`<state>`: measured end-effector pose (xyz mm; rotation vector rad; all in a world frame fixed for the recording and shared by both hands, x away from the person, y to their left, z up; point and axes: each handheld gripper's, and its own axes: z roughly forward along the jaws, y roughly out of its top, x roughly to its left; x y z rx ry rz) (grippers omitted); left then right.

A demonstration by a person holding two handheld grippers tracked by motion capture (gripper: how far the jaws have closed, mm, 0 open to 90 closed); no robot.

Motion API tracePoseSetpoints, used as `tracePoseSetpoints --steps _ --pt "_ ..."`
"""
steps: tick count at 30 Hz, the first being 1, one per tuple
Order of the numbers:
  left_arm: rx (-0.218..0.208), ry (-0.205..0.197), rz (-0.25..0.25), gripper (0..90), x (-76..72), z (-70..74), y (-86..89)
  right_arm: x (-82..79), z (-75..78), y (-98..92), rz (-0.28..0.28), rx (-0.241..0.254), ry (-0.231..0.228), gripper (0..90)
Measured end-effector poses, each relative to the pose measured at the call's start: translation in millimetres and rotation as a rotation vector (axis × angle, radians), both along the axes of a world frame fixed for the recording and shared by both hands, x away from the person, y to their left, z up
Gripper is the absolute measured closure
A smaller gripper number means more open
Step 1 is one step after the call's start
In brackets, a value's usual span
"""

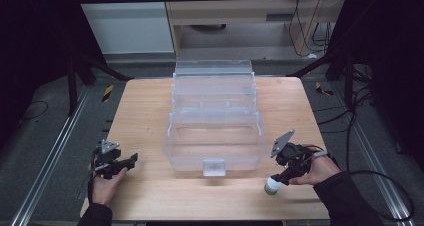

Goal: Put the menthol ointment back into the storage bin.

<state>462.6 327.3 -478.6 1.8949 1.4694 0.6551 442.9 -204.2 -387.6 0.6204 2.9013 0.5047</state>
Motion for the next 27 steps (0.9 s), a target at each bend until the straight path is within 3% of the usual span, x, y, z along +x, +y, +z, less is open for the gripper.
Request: tracePoseSetpoints --steps 16,27 --pt "0.003 0.005 -0.006 31.7 0.2 -0.2 -0.7 -4.8 -18.8 6.7 0.059 -0.063 0.072 42.2" --pt "0.006 0.007 -0.007 31.9 0.3 -0.3 -0.9 -5.7 -29.4 12.6 0.087 -0.1 0.089 44.3"
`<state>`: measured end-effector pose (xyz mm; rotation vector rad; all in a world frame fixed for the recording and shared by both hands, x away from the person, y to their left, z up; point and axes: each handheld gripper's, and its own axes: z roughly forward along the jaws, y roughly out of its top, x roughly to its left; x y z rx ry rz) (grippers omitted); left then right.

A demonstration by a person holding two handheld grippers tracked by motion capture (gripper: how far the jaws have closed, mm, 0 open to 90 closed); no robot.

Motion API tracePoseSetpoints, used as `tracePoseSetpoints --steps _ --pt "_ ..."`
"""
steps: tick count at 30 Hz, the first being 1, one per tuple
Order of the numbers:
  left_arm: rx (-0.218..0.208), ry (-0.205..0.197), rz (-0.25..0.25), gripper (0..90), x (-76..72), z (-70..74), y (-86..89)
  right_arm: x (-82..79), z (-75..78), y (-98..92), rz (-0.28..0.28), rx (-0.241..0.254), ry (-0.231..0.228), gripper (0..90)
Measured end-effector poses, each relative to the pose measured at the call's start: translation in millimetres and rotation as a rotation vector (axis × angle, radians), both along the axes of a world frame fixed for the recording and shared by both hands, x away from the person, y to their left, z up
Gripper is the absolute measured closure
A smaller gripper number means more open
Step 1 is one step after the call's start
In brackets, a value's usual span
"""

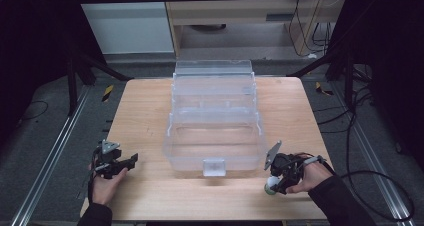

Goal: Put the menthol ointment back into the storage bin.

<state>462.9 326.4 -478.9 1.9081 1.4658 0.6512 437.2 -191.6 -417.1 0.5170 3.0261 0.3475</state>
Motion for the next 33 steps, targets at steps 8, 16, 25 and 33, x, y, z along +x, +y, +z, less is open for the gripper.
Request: tracePoseSetpoints --steps 8,16,25,33 --pt "0.001 0.001 -0.001 31.9 0.1 -0.1 0.0 1.0 -6.8 5.7 0.019 -0.033 0.01 46.0" --pt "0.003 0.003 -0.001 31.9 0.2 -0.2 0.3 3.0 -13.0 10.3 0.028 -0.066 0.021 48.1" --pt "0.002 0.002 0.0 32.0 0.3 -0.1 0.3 5.9 -17.5 13.3 0.034 -0.089 0.03 49.9" --pt "0.004 0.003 -0.001 32.0 0.3 -0.1 -0.4 7.1 -17.0 13.9 0.015 -0.091 0.045 50.4"
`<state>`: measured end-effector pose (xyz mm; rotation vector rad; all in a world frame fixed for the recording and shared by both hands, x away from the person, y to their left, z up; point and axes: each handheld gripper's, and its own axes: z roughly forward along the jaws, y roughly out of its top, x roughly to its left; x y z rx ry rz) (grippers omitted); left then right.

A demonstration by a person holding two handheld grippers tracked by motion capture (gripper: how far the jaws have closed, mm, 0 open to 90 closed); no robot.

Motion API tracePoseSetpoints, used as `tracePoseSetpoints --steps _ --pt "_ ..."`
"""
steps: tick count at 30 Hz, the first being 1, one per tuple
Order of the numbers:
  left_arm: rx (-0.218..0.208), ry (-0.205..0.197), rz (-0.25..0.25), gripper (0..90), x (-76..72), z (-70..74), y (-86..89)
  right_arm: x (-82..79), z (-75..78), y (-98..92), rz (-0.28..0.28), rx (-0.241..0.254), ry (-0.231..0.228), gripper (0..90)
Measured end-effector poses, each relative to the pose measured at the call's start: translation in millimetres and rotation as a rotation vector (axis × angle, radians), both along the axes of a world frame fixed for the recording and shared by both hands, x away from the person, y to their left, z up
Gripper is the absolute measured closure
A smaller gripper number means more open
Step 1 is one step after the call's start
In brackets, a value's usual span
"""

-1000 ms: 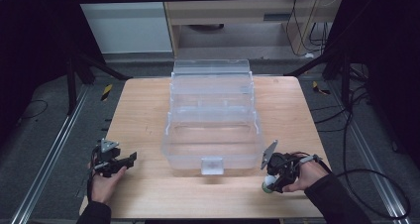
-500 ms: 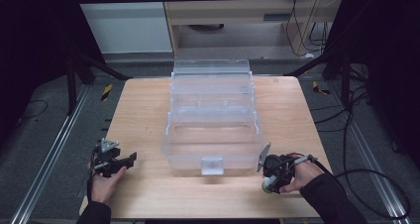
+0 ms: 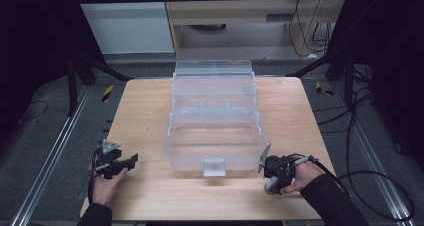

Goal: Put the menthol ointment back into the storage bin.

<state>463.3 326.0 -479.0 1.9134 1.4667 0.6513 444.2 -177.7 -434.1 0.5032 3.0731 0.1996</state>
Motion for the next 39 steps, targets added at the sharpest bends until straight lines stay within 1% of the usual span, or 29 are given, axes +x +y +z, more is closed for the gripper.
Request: tracePoseSetpoints --steps 3,5,11,12,14,16,21,25,28,32,39 --pt "0.001 0.003 0.0 32.0 0.5 -0.4 -0.1 0.4 1.0 -0.8 -0.003 -0.002 0.009 50.4" --pt "0.0 0.003 0.001 32.0 0.4 -0.3 -0.1 0.4 2.4 -1.6 -0.007 0.001 0.007 50.4" --pt "0.0 0.007 0.001 32.1 0.6 -0.7 -0.4 -0.7 17.0 -3.2 -0.01 0.017 -0.01 50.5" --pt "0.002 0.008 0.001 32.1 0.7 -0.9 -0.5 -1.0 20.1 -3.3 -0.021 0.02 -0.012 50.5" --pt "0.002 0.007 0.0 32.1 0.6 -0.6 -0.5 -0.1 25.3 -4.6 -0.024 0.032 -0.017 50.5" --pt "0.002 0.007 0.002 32.2 0.8 -0.6 -0.7 0.1 30.6 -5.4 -0.043 0.042 -0.01 50.5" --pt "0.002 0.009 -0.001 32.2 1.2 -1.1 -0.9 1.6 43.4 -8.6 -0.057 0.067 -0.036 50.5" --pt "0.005 0.009 -0.002 32.2 0.8 -1.6 -0.8 1.3 52.5 -8.2 -0.071 0.084 -0.046 50.5" --pt "0.005 0.008 -0.002 32.2 0.7 -1.2 -0.9 1.5 59.1 -6.9 -0.066 0.102 -0.053 50.5" --pt "0.005 0.009 -0.002 32.2 0.6 -1.2 -0.7 2.7 66.2 -4.5 -0.077 0.109 -0.058 50.5" --pt "0.005 0.012 -0.002 32.2 1.0 -1.7 -0.6 3.8 78.2 -3.1 -0.074 0.132 -0.07 50.5"
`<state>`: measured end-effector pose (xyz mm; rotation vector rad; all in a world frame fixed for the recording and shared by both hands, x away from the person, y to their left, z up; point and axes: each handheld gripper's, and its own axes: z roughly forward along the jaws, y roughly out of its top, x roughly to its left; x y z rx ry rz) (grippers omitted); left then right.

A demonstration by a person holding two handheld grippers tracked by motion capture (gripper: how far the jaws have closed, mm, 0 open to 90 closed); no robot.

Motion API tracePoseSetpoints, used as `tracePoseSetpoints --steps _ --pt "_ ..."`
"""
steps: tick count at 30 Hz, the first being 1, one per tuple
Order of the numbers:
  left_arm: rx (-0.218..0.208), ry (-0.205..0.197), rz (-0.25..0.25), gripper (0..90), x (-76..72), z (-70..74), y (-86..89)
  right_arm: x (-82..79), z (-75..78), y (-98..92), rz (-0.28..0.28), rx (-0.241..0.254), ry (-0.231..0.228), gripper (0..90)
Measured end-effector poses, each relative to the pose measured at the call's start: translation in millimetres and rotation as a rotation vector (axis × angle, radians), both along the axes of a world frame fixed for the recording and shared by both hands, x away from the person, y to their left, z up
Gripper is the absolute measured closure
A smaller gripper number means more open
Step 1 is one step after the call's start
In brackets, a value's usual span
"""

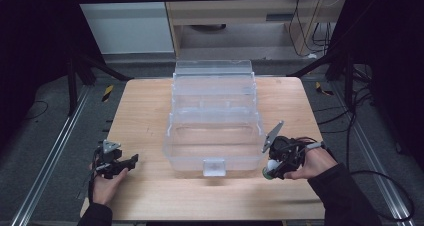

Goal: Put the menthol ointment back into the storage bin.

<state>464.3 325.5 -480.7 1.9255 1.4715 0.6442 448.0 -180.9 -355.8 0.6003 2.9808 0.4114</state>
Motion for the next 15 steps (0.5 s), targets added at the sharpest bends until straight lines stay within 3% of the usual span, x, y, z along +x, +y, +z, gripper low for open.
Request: tracePoseSetpoints --steps 15 --pt "0.0 0.004 -0.004 32.2 0.3 0.0 0.1 9.3 27.6 8.8 0.004 0.034 -0.016 50.5"
